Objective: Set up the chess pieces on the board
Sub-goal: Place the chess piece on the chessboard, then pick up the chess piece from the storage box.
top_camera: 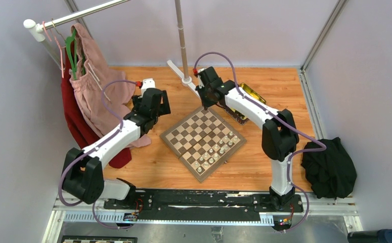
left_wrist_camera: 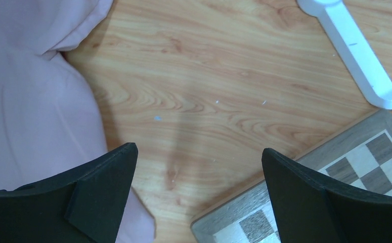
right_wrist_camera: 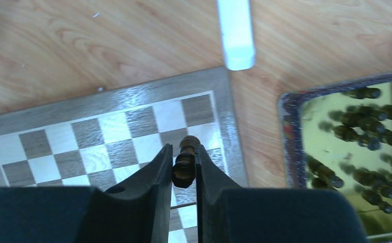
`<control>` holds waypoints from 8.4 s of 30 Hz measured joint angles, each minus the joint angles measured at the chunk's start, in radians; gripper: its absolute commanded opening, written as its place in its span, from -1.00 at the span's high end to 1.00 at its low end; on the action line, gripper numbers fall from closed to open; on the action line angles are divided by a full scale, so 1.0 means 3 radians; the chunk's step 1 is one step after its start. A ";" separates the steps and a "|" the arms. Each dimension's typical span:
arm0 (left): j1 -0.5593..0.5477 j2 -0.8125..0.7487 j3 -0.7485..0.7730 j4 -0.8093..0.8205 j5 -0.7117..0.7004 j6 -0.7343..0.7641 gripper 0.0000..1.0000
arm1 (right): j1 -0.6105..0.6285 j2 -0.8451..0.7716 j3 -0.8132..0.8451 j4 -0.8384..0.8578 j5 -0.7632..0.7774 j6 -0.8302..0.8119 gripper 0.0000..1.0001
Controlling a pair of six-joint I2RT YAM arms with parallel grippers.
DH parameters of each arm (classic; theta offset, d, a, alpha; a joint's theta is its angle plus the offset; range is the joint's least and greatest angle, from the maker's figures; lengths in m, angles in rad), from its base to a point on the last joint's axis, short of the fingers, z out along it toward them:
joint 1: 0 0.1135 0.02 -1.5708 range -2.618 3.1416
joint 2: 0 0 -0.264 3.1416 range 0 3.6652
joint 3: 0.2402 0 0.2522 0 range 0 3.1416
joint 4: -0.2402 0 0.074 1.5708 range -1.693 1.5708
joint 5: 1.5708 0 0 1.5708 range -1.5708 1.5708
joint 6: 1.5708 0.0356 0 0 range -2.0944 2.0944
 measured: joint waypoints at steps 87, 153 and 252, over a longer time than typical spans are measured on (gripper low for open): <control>0.0081 -0.0870 -0.0571 -0.0286 -0.0139 -0.0230 -1.00 | 0.0874 0.0585 0.0397 -0.0165 -0.0028 -0.0097 1.00; 0.0081 -0.0752 -0.0571 -0.0286 -0.0139 -0.0137 -1.00 | 0.0764 0.0697 0.0446 -0.0160 -0.0108 -0.0092 0.78; 0.0081 0.0237 0.0220 -0.0128 -0.0023 -0.0045 -1.00 | -0.1528 0.0580 0.0071 0.0201 -0.0378 -0.0017 0.36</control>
